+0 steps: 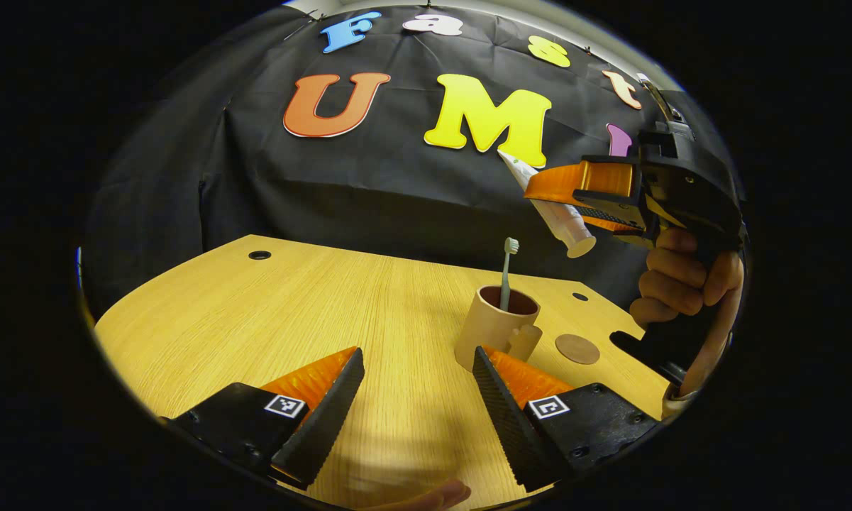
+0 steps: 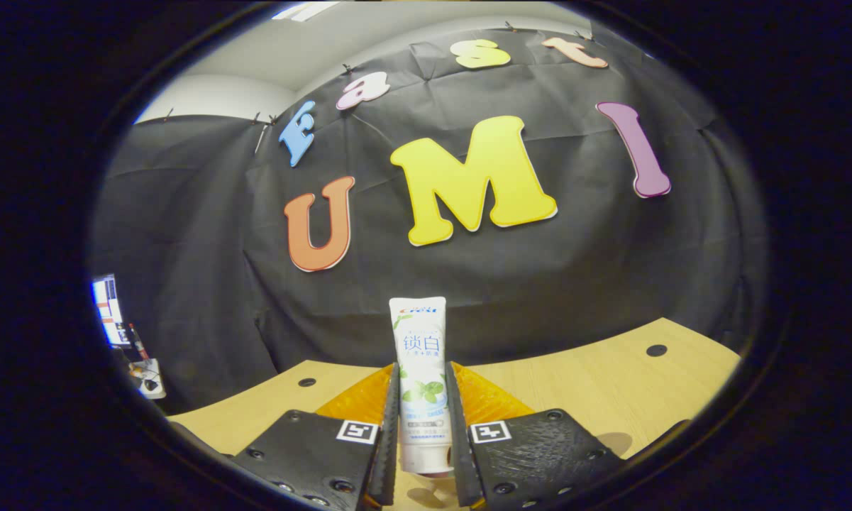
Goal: Put the toothbrush and toothpaste on the desktop into the cup, then pick up the cup and place it on the coaster on the desktop.
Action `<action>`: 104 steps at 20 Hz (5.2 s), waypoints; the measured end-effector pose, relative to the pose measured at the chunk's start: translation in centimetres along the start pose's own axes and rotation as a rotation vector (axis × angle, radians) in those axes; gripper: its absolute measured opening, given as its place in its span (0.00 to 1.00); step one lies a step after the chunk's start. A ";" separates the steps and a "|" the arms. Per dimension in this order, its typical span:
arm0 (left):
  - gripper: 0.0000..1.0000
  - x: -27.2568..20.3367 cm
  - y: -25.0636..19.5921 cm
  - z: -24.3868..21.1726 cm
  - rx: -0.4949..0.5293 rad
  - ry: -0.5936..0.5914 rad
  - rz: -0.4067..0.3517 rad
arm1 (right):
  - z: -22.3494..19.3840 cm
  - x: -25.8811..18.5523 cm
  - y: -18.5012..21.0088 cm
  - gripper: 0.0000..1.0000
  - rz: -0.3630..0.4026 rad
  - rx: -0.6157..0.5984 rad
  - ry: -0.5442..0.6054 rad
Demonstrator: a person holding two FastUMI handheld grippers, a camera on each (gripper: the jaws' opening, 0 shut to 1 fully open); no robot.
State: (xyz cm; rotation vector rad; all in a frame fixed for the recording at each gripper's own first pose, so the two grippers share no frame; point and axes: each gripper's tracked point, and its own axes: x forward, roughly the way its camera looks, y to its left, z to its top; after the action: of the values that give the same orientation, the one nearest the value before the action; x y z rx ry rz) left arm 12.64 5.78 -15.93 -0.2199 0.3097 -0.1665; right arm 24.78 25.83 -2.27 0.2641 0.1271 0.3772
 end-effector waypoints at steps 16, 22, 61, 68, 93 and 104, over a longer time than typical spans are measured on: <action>0.98 0.1 -0.4 -0.3 -0.011 0.006 -0.003 | 0.9 -1.9 0.8 0.28 0.023 -0.041 -0.036; 0.98 1.1 -1.9 1.8 0.051 -0.024 0.010 | 1.3 -6.4 0.2 0.50 0.054 -0.028 -0.032; 0.29 7.7 -15.3 0.0 0.093 0.816 0.074 | 7.4 -32.4 -22.8 0.94 -0.278 -0.090 -0.188; 0.29 2.0 -18.0 1.4 0.224 0.805 -0.113 | 8.6 -33.5 -25.4 0.95 -0.321 -0.057 -0.203; 0.57 -16.1 -15.2 21.1 0.256 0.129 -0.115 | 6.9 -32.3 -22.4 0.96 -0.279 -0.101 -0.173; 0.99 -23.2 -7.3 17.3 0.233 -0.153 0.072 | 2.4 -29.8 -16.0 0.96 -0.179 -0.171 -0.076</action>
State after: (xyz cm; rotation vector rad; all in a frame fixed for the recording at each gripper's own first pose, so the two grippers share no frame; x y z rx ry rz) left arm -4.55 6.52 8.48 0.0097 0.1434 -0.1129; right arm 3.24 -0.34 -2.26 0.0966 0.0423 0.1978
